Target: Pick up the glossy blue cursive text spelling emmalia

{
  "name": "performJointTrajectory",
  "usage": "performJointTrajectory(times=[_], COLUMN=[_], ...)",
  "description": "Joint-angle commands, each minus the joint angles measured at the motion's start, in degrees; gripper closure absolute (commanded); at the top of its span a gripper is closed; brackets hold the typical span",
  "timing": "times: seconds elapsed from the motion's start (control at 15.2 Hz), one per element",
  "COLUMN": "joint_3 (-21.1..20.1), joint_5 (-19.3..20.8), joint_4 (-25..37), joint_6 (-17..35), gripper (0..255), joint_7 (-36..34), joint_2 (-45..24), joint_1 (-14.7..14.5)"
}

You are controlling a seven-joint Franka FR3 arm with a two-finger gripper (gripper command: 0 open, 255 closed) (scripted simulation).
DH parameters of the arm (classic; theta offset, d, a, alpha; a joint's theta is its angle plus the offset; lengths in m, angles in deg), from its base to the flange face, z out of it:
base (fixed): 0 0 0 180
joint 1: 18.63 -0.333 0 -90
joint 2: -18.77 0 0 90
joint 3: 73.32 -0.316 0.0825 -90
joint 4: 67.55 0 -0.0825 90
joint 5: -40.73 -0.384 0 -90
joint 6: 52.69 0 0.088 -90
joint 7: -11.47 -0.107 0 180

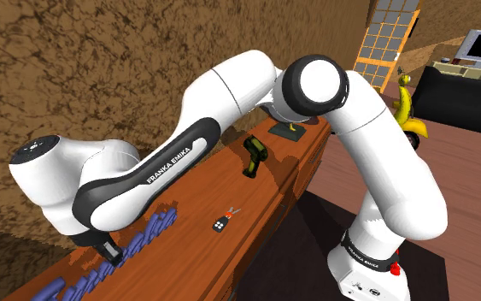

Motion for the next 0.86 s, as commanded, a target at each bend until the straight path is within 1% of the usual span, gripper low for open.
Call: performJointTrajectory(times=[0.0,0.66,0.79], joint_3=[-0.50,-2.70,-2.73], joint_5=[-0.52,-3.14,-3.18], joint_4=[-0.05,1.44,1.47], joint_6=[-0.78,-5.57,-5.65], gripper=[255,255,255], joint_7=[0.22,1.78,1.80], joint_2=[0.90,4.72,4.78], joint_1=[0.28,1.28,1.29])
